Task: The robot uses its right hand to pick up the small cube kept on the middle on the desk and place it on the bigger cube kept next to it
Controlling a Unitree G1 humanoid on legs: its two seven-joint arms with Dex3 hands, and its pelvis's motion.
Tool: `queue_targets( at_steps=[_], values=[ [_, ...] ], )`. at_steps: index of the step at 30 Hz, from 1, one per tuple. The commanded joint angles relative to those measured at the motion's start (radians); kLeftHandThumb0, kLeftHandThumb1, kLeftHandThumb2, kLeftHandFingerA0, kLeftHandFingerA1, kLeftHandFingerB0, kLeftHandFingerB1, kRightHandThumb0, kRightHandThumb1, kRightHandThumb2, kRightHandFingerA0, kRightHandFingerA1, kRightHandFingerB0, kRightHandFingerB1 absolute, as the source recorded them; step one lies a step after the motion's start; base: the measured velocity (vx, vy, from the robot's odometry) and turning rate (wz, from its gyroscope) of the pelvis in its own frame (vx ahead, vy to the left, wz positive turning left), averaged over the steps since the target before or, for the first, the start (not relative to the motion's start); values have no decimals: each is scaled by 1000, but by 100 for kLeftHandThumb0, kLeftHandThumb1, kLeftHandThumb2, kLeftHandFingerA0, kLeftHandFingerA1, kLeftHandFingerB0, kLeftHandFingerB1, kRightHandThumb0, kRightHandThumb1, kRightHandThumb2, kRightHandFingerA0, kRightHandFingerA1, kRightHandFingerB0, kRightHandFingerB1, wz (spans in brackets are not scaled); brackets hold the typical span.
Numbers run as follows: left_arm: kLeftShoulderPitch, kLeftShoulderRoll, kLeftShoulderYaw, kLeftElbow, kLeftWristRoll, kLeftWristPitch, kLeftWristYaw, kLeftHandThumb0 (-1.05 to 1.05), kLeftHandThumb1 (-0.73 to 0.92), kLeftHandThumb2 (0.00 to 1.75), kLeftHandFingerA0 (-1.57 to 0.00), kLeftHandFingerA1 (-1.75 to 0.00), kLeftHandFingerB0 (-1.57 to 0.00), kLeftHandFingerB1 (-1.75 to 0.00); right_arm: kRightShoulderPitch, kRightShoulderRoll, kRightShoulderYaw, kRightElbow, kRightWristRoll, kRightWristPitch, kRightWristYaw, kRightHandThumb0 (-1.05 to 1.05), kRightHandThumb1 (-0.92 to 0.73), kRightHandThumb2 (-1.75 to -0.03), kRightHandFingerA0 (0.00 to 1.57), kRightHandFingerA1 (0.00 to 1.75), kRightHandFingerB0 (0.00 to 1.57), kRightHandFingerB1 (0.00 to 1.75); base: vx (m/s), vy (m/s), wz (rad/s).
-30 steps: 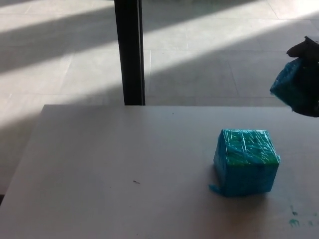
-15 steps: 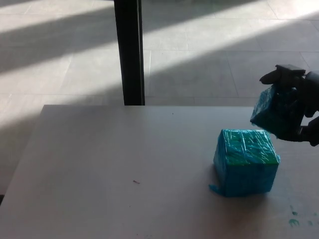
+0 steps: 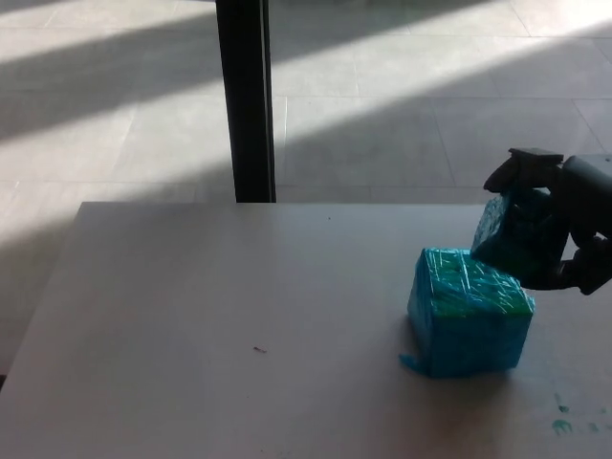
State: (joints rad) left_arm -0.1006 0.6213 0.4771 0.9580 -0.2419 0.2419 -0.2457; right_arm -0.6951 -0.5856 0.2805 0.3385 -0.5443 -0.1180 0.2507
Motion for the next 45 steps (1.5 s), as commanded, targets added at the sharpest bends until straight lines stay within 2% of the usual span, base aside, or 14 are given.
queue_targets(
  at_steps=[1, 4, 8, 10, 12, 14, 18, 22, 23, 25, 37, 40, 44, 45],
  values=[
    [7, 18, -3, -11, 3, 11, 7, -102, 92, 68, -49, -63, -44, -41, -51, 28, 17, 50, -22, -8, -5, -29, -60, -95, 81, 175, 71, 150, 0, 0, 0],
    [0, 15, -1, -4, 0, 7, 7, -98, 69, 115, -45, -66, -40, -53, -64, 37, 27, 53, -39, 9, -7, -34, -69, -71, 88, 166, 73, 64, 0, 0, 0],
    [-5, 18, -3, 18, 2, -12, -4, -104, 92, 67, -44, -62, -42, -42, -71, 46, 40, 57, -60, 21, -12, -33, -66, -69, 88, 160, 81, 63, 0, 0, 0],
    [-7, 17, 0, 22, -1, -11, -3, -100, 69, 115, -44, -67, -39, -53, -71, 47, 38, 71, -52, 9, -13, -28, -58, -75, 99, 166, 83, 122, 0, 0, 0],
    [-6, 21, -4, 19, 1, -4, -9, -103, 92, 68, -46, -63, -41, -41, -72, 44, 43, 69, -55, 29, 19, -28, -64, -78, 81, 174, 72, 154, 0, 0, 0],
    [-5, 18, -4, 17, 1, -8, -6, -102, 92, 68, -45, -60, -40, -41, -64, 40, 44, 62, -58, 30, 22, -31, -68, -70, 89, 171, 78, 70, 0, 0, 0],
    [-6, 21, -11, 10, 7, -1, 5, -100, 70, 115, -44, -64, -39, -52, -53, 39, 47, 53, -60, 45, 34, -30, -68, -64, 88, 171, 85, 86, 0, 0, 0],
    [-3, 23, -12, -1, 5, 0, -2, -102, 92, 68, -44, -60, -42, -42, -41, 43, 46, 42, -56, 39, 30, -30, -65, -72, 89, 167, 77, 58, 0, 0, 0],
    [-4, 25, -15, 4, 9, -6, -5, -102, 92, 69, -46, -63, -41, -41, -40, 43, 51, 38, -59, 36, 33, -28, -64, -79, 81, 172, 76, 123, 0, 0, 0],
    [-14, 29, -17, 19, 9, -9, -2, -103, 92, 69, -47, -63, -42, -41, -35, 47, 56, 28, -59, 32, 35, -27, -61, -85, 82, 173, 76, 134, 0, 0, 0],
    [-15, 35, -24, 28, 9, -16, -8, -103, 92, 66, -46, -58, -41, -40, -10, 59, 56, -52, -32, 40, 89, -39, -70, -67, 78, 156, 54, 46, 0, 0, 0],
    [-13, 36, -30, 27, 12, -22, -11, -100, 73, 117, -40, -62, -34, -50, 2, 52, 48, -104, -24, 65, 128, -50, -67, -61, 83, 103, 30, 34, 0, 0, 0],
    [-16, 36, -25, 22, 4, -13, -8, -102, 91, 70, -42, -57, -39, -41, -7, 22, 71, -133, -71, 96, 185, -61, -70, -61, 49, 61, 13, 29, 0, 0, 0],
    [-14, 36, -26, 18, 5, -16, -8, -101, 73, 117, -40, -62, -34, -50, -8, 13, 79, -140, -93, 100, 184, -64, -70, -61, 45, 59, 12, 27, 0, 0, 0]
  ],
)
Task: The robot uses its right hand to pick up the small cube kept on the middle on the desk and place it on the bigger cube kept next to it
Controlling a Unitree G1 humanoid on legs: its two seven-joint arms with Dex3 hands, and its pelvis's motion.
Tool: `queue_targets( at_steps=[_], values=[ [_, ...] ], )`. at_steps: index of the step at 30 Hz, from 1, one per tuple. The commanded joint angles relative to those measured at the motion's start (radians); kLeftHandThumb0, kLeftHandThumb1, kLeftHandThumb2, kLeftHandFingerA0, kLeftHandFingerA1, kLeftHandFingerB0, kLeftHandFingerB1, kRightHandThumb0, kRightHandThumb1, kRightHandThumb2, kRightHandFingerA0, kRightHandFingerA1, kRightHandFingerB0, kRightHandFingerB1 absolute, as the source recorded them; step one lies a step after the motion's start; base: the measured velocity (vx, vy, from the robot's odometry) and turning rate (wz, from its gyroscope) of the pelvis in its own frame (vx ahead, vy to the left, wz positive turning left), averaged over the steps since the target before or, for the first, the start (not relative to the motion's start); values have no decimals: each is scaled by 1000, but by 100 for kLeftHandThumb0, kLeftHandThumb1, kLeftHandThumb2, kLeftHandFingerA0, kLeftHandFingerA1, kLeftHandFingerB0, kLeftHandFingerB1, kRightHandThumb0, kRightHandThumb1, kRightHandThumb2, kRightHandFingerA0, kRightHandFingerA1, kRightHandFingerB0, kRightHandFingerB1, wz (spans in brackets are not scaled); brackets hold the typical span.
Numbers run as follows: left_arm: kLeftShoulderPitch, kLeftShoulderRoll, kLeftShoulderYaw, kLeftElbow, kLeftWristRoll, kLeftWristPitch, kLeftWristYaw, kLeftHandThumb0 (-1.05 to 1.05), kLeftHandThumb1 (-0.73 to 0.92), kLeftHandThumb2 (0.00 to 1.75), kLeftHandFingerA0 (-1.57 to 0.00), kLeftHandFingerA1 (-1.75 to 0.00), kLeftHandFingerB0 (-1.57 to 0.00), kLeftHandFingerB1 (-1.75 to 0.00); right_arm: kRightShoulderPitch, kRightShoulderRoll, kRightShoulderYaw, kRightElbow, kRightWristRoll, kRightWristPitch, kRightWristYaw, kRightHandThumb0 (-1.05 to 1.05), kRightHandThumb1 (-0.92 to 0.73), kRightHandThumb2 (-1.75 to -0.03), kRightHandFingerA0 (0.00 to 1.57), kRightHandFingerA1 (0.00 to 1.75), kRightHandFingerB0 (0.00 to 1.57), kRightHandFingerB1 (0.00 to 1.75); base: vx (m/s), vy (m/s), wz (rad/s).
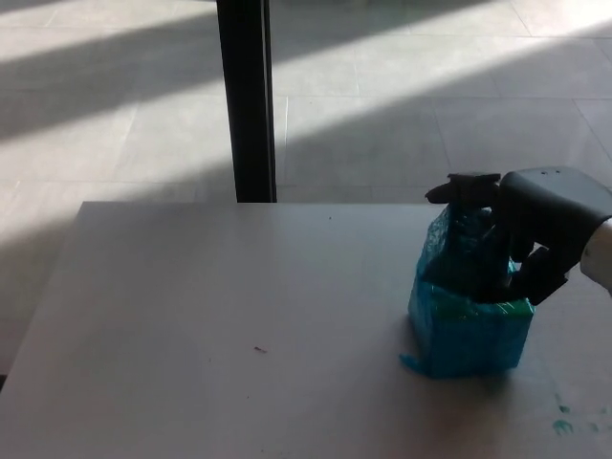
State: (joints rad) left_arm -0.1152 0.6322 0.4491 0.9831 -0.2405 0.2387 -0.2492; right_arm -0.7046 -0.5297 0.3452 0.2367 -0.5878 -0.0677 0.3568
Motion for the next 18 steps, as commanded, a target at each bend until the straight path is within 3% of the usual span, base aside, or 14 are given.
queue_targets(
  at_steps=[1, 4, 5, 6, 7, 8, 9, 10, 11, 13, 14, 15, 18],
  values=[
    [1, 25, 3, -10, 3, -11, -5, -101, 73, 117, -40, -62, -34, -50, 0, -48, 19, -42, -62, 55, 80, -67, -70, -60, 37, 50, 10, 27, 0, 0, 0],
    [3, 24, 3, -18, 2, -6, -4, -97, 70, 116, -39, -62, -33, -50, -3, -60, 30, -50, -89, 73, 93, -70, -70, -61, 24, 43, 7, 25, 0, 0, 0],
    [3, 24, 3, -15, 2, -10, -6, -103, 92, 71, -42, -58, -39, -41, -4, -63, 29, -50, -90, 73, 96, -74, -70, -61, 20, 43, 4, 26, 0, 0, 0],
    [-2, 25, 8, -5, -1, -11, -3, -102, 92, 68, -46, -61, -40, -41, -8, -65, 29, -42, -86, 65, 96, -79, -54, -91, 11, 52, 4, 24, 0, 0, 0],
    [-1, 27, 4, -6, 2, -10, -5, -103, 92, 70, -43, -60, -41, -41, -9, -76, 31, -46, -93, 64, 110, -85, -57, -97, 4, 40, 7, 16, 0, 0, 0],
    [1, 25, 6, -6, 0, -7, -7, -97, 70, 115, -42, -65, -36, -52, -8, -87, 34, -55, -100, 64, 124, -87, -57, -97, 4, 31, 6, 14, 0, 0, 0],
    [1, 25, 6, -6, 0, -7, -7, -97, 70, 115, -42, -65, -36, -52, -8, -88, 34, -56, -100, 65, 125, -87, -57, -97, 4, 31, 6, 14, 0, 0, 0],
    [1, 25, 6, -6, 0, -7, -7, -102, 92, 69, -45, -60, -40, -41, -8, -88, 34, -57, -100, 66, 126, -86, -55, -94, 1, 29, 9, 14, 0, 0, 0],
    [1, 25, 6, -9, 0, -6, -5, -102, 92, 69, -44, -58, -41, -41, -10, -97, 42, -54, -118, 66, 129, -86, -57, -98, 0, 23, 1, 16, 0, 0, 0],
    [2, 24, 7, -7, 0, -11, -9, -103, 92, 69, -42, -57, -39, -40, -10, -101, 43, -48, -123, 65, 130, -88, -58, -98, 2, 22, 3, 15, 0, 0, 0],
    [2, 25, 8, -5, -2, -12, -14, -102, 92, 69, -42, -58, -39, -41, -10, -101, 40, -46, -119, 64, 131, -90, -59, -98, 2, 21, 5, 13, 0, 0, 0],
    [2, 25, 8, -7, -2, -10, -13, -98, 71, 116, -39, -63, -33, -50, -9, -99, 39, -45, -119, 66, 134, -92, -60, -98, 0, 17, 5, 12, 0, 0, 0],
    [-1, 23, 7, -10, 0, -2, -3, -100, 72, 116, -41, -63, -36, -51, -5, -96, 38, -47, -123, 69, 133, -96, -62, -98, 0, 13, 7, 11, 0, 0, 0]
  ],
)
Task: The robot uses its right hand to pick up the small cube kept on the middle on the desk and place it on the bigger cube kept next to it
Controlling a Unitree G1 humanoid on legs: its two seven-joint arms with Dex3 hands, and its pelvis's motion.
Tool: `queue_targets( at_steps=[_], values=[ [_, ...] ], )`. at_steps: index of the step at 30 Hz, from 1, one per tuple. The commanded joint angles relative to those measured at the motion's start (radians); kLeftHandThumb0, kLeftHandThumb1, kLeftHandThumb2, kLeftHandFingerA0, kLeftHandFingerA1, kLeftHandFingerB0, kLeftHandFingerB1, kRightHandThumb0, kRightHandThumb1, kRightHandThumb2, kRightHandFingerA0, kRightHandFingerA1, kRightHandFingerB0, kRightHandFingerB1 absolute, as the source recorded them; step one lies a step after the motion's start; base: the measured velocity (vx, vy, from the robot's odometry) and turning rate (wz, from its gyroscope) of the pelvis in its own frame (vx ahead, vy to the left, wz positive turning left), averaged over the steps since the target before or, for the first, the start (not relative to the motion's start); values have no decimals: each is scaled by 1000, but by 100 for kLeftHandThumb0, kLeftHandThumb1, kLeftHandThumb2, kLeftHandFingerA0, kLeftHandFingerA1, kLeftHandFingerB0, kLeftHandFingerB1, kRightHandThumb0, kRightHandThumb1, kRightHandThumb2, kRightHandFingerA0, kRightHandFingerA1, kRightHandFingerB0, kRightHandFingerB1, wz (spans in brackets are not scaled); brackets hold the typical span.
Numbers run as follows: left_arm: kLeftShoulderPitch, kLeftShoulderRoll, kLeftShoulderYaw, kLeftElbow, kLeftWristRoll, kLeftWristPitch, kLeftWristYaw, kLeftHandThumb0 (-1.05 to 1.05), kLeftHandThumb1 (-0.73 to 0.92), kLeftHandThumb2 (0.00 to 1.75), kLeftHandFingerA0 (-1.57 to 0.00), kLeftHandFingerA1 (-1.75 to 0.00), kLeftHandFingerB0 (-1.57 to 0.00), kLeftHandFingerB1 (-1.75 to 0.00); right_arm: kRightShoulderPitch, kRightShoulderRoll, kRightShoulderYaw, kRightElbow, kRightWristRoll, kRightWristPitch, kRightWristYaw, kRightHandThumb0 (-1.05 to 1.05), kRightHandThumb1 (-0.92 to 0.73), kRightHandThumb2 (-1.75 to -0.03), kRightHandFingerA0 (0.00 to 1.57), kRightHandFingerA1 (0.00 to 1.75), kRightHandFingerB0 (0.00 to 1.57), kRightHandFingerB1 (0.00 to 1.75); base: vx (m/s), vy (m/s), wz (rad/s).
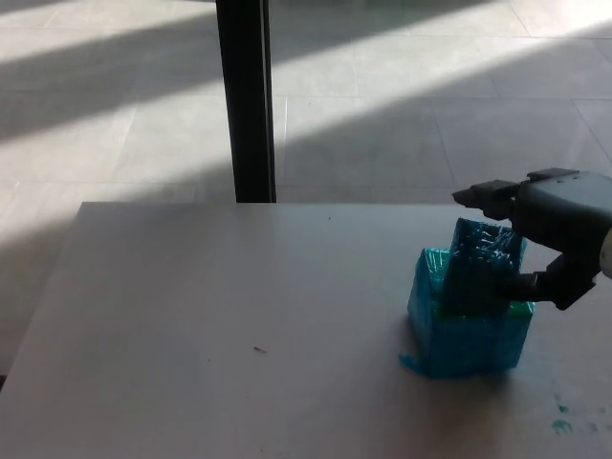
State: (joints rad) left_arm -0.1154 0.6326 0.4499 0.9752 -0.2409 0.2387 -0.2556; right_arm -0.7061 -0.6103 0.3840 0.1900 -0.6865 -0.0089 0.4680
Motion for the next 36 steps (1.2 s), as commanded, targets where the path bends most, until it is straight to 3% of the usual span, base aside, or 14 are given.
queue_targets(
  at_steps=[1, 2, 6, 7, 8, 16, 17, 21, 22, 27, 28, 29, 31, 36],
  values=[
    [-1, 22, 6, -3, 0, -3, 4, -102, 74, 118, -43, -65, -34, -50, -1, -12, 0, 0, -29, 6, 12, -96, -62, -98, 0, 11, 7, 12, 0, 0, 0],
    [0, 22, 6, -6, 0, -1, 3, -101, 92, 70, -44, -60, -40, -41, 0, -11, 2, -4, -35, 7, 10, -98, -63, -99, 0, 10, 5, 10, 0, 0, 0],
    [-2, 23, 6, -6, 1, 0, 8, -102, 92, 66, -46, -58, -41, -40, 2, -3, 2, -9, -43, 3, 4, -99, -63, -98, 0, 10, 4, 10, 0, 0, 0],
    [-4, 23, 7, -3, 0, 1, 7, -101, 72, 117, -40, -61, -34, -50, 4, 0, -1, -13, -37, 0, 4, -84, -71, -62, 0, 15, 0, 26, 0, 0, 0],
    [-4, 23, 5, 1, 2, -6, 4, -101, 92, 70, -45, -60, -41, -42, 7, 7, -8, -12, -26, -9, -10, -101, -63, -98, 0, 10, 6, 9, 0, 0, 0],
    [-2, 24, 6, 8, 1, -14, -1, -103, 91, 67, -46, -60, -40, -40, -2, -1, -51, -3, 0, -28, -26, -98, -62, -98, 0, 11, 4, 10, 0, 0, 0],
    [-3, 24, 5, 10, 3, -15, 0, -101, 92, 68, -46, -60, -41, -41, -4, -2, -55, -3, -4, -24, -22, -90, -74, -64, 0, 10, 0, 24, 0, 0, 0],
    [-2, 22, 5, 28, 4, -28, -1, -102, 73, 118, -44, -65, -32, -49, -60, -47, -140, -10, 43, -11, 12, -105, -72, -109, 0, 11, 0, 2, 0, 0, 0],
    [1, 22, 7, 17, 0, -18, 0, -103, 92, 68, -46, -64, -42, -42, -73, -58, -169, -13, 56, 2, 21, -105, -71, -108, 0, 10, 0, 2, 0, 0, 0],
    [-1, 19, 19, 25, -9, -15, 5, -103, 91, 68, -46, -65, -42, -43, -101, -99, -240, -4, 96, 10, 52, -103, -71, -106, 0, 10, 0, 2, 0, 0, 0],
    [-1, 21, 16, 26, -5, -11, 6, -96, 68, 112, -44, -67, -37, -52, -104, -110, -265, 12, 120, 1, 49, -88, -79, -65, 0, 10, 0, 16, 0, 0, 0],
    [6, 23, 13, 19, -3, -11, -6, -99, 70, 116, -41, -66, -35, -52, -110, -138, -311, 42, 152, -5, 43, -100, -69, -103, 0, 11, 0, 6, 0, 0, 0],
    [0, 22, 15, 33, 0, -18, 5, -104, 91, 67, -49, -67, -44, -42, -112, -157, -353, 73, 179, -16, 28, -91, -64, -99, 0, 17, 1, 11, 0, 0, 0],
    [8, 22, 13, 19, 1, -15, 3, -102, 92, 69, -47, -67, -41, -43, -89, -225, -489, 108, 235, 28, 17, -83, -59, -96, 2, 27, 8, 23, 0, 0, 0]
  ],
)
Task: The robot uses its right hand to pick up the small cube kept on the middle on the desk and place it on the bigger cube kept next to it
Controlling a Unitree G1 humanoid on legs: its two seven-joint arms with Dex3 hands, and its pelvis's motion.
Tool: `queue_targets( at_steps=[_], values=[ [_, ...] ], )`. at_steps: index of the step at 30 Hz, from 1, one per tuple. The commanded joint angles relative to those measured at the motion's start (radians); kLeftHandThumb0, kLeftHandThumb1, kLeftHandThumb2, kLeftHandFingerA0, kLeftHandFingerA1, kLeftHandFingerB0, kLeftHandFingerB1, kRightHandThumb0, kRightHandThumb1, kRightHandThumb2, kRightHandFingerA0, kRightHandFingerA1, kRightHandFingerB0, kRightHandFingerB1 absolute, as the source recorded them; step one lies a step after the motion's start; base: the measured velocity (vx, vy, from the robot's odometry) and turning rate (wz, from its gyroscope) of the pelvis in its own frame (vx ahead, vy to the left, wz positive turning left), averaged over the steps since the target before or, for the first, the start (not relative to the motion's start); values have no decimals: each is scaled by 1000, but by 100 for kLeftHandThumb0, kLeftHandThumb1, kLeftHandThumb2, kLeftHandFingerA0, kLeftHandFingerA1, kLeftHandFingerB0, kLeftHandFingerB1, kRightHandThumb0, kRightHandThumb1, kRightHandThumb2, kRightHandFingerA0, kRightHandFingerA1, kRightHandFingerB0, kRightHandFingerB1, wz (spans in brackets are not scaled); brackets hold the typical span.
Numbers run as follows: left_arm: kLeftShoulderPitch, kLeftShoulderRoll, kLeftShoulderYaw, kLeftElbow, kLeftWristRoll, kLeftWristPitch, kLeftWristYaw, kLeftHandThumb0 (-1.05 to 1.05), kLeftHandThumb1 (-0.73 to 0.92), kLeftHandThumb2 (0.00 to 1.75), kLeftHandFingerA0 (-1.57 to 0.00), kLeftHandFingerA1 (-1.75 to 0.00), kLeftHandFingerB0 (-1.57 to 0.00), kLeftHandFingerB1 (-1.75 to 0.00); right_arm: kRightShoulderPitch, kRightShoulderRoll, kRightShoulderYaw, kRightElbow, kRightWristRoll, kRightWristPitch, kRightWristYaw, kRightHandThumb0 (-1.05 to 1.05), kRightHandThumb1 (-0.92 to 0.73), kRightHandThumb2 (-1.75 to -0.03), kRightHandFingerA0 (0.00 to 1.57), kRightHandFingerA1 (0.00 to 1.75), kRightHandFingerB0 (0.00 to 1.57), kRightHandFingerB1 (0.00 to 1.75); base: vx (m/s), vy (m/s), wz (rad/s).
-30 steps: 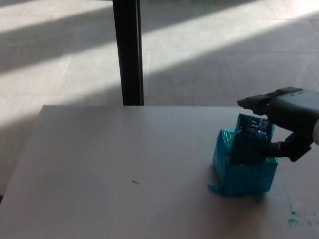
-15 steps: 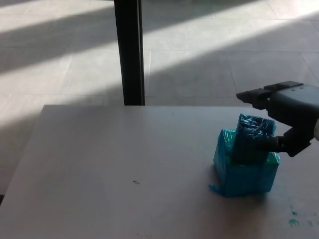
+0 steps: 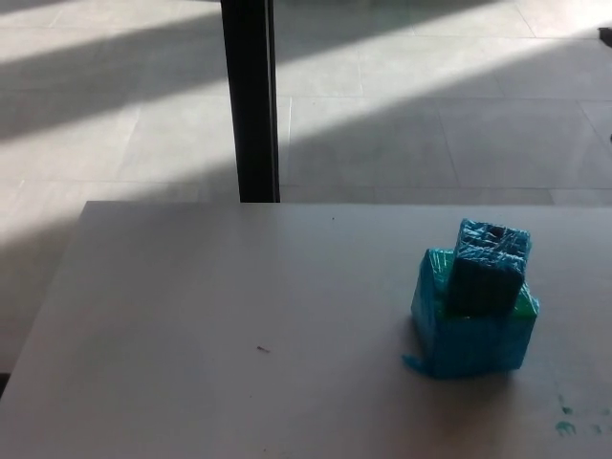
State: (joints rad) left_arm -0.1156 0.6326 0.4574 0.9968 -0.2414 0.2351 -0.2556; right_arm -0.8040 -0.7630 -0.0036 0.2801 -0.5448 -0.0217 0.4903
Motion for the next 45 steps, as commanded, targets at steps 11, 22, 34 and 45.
queue_targets(
  at_steps=[11, 22, 34, 45],
  values=[
    [21, 25, -3, -9, 9, -15, -3, -101, 73, 117, -41, -63, -35, -50, 324, -45, -516, 132, 249, 181, -180, -54, -70, -61, 18, 45, 18, 29, 0, 0, 0],
    [31, 14, 5, -11, -2, 0, 0, -101, 92, 70, -43, -61, -40, -42, 536, 176, -824, 154, 348, 279, -383, -67, -68, -60, 25, 100, 36, 63, 0, 0, 0],
    [48, 6, 6, -12, -4, -21, -11, -104, 92, 74, -43, -61, -38, -41, 573, 407, -1039, 300, 477, 309, -615, -43, -67, -60, 38, 80, 39, 60, 0, 0, 0],
    [51, 2, 9, 0, -4, -17, 4, -97, 70, 115, -43, -65, -36, -51, 531, 437, -1082, 395, 551, 369, -622, -41, -70, -61, 55, 120, 29, 64, 0, 0, 0]
  ],
)
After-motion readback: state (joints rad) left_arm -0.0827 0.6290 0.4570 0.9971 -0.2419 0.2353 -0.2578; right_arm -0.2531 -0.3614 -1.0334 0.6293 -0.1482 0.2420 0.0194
